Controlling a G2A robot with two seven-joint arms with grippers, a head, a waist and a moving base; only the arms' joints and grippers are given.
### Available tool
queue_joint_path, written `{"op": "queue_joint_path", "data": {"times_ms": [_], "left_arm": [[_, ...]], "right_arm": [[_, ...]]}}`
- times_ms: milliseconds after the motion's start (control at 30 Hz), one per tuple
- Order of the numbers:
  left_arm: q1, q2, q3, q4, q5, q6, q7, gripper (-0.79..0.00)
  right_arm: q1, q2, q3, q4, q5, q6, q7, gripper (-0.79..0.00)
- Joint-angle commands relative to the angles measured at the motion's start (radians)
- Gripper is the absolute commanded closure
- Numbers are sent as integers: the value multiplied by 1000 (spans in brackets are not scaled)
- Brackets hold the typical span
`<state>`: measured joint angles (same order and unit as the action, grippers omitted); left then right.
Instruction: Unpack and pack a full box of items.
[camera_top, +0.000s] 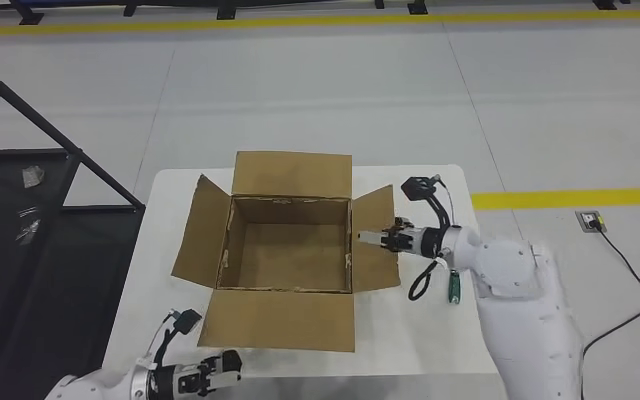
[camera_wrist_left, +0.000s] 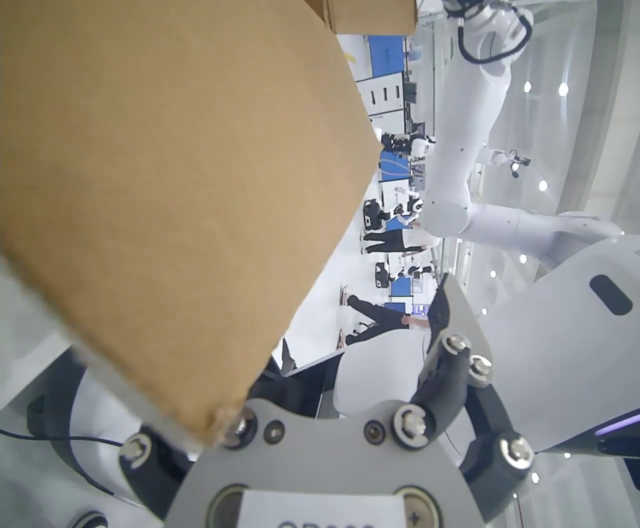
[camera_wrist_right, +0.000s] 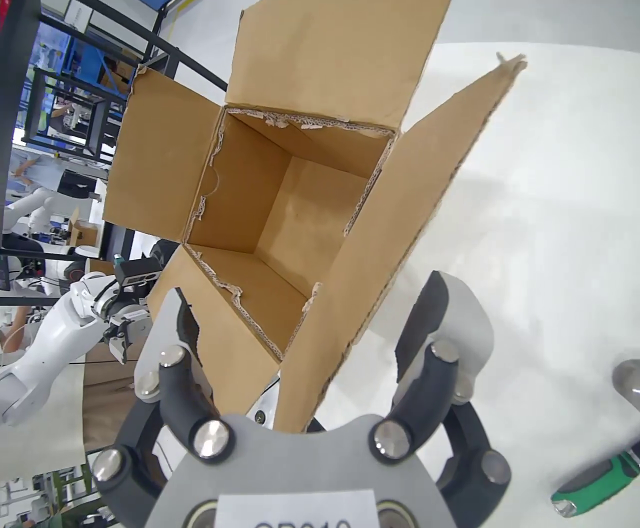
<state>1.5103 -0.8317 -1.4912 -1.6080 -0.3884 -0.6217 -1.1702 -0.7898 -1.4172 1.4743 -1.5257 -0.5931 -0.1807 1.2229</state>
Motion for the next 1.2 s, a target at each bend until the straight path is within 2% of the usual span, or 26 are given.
{"op": "queue_joint_path", "data": {"times_ms": [0,233,533,667,933,1033,1167], "left_arm": [[-4,0,4,-1,4,-4,-9,-785],[-6,2,12,1,9,-8,-20,-785],[-13,9,24,2,7,-1,-27,-785],[-23,13,37,-2,7,4,-32,-785],[-46,22,80,-5,2,7,-35,-785],[-56,26,95,1,-11,3,-31,-785],[-77,31,116,13,-19,3,-31,-785]], "right_arm": [[22,1,-20,39,8,5,-8,-785],[59,2,-85,112,26,7,-54,-785],[61,9,-125,126,59,11,-101,-785],[-3,24,-77,12,20,36,-159,-785],[-243,65,119,-330,-79,157,-160,-785],[-288,74,157,-362,-44,149,-140,-785],[-291,81,164,-350,-90,201,-159,-785]]}}
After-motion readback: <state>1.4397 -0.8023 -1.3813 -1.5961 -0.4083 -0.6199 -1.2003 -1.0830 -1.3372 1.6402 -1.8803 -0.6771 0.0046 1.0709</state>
